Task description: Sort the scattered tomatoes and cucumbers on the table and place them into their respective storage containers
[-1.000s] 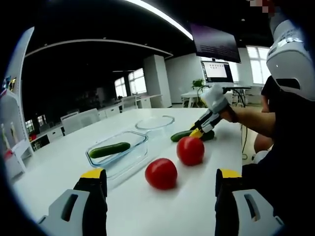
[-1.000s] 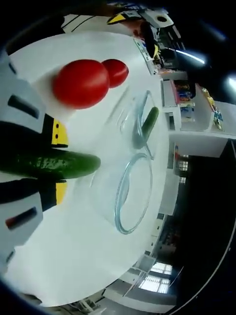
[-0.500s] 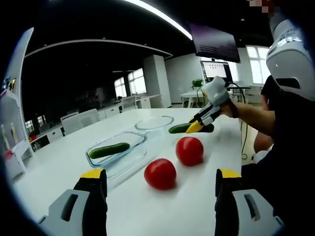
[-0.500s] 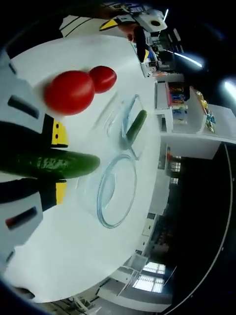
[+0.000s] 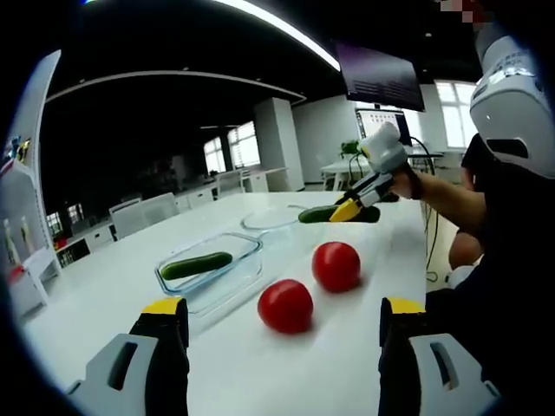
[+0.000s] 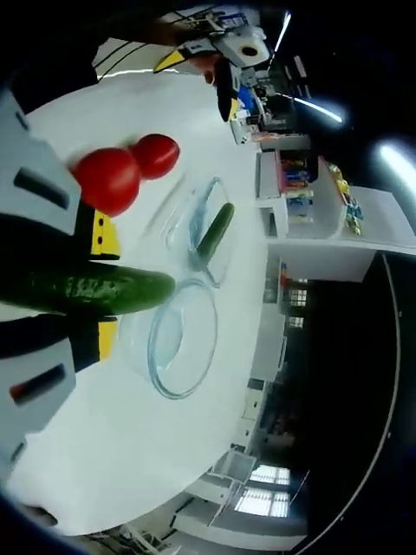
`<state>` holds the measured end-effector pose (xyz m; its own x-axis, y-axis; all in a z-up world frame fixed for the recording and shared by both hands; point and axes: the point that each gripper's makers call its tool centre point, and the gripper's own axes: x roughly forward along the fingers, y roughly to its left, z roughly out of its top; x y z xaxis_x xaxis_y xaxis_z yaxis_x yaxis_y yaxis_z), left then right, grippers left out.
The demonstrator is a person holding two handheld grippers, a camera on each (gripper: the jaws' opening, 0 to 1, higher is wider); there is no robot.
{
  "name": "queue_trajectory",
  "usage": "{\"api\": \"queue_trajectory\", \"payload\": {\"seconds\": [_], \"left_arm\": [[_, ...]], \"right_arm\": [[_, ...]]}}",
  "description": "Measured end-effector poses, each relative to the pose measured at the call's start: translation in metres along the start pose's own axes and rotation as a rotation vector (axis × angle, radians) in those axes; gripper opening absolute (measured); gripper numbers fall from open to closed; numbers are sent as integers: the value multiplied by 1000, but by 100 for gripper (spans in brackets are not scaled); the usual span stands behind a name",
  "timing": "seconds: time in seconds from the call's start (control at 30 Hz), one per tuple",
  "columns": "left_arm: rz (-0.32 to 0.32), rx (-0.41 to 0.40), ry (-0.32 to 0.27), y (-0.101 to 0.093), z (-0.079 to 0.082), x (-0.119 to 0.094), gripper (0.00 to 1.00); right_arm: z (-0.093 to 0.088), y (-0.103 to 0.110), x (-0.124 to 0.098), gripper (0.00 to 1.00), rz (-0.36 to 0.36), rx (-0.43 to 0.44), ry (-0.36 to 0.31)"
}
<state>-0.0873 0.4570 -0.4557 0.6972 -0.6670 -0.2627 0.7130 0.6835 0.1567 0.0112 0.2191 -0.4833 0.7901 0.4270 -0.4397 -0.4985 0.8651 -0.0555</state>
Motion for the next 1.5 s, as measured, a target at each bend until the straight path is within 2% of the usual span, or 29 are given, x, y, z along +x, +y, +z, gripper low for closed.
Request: {"api": "queue_trajectory", "payload": {"seconds": [0.2, 0.33, 0.57, 0.8, 0.9, 0.97, 1.1, 1.33, 1.5], "left_arm": [[-2, 5, 3, 0, -1, 0, 90], [-5, 8, 6, -1, -1, 0, 90], [-6, 13, 6, -1, 1, 0, 90], [-4, 17, 11, -2, 0, -1, 90], [-5, 11, 7, -2, 0, -2, 90], [1, 13, 9, -1, 0, -3, 90], [7, 10, 15, 0, -2, -5, 90], [20, 9, 19, 0, -4, -8, 90], [32, 7, 25, 2, -5, -10, 90]], "right_arm": [[7, 2, -1, 18, 10, -2, -5], [16, 7, 1, 18, 24, -38, -13], [40, 21, 10, 19, 111, -98, -22], [61, 34, 31, 18, 197, -117, -23], [69, 42, 40, 18, 251, -86, -31], [75, 45, 45, 18, 261, -90, -35], [89, 49, 63, 18, 286, -124, -37], [102, 70, 88, 19, 360, -185, -26], [114, 80, 106, 18, 438, -217, -20]]}}
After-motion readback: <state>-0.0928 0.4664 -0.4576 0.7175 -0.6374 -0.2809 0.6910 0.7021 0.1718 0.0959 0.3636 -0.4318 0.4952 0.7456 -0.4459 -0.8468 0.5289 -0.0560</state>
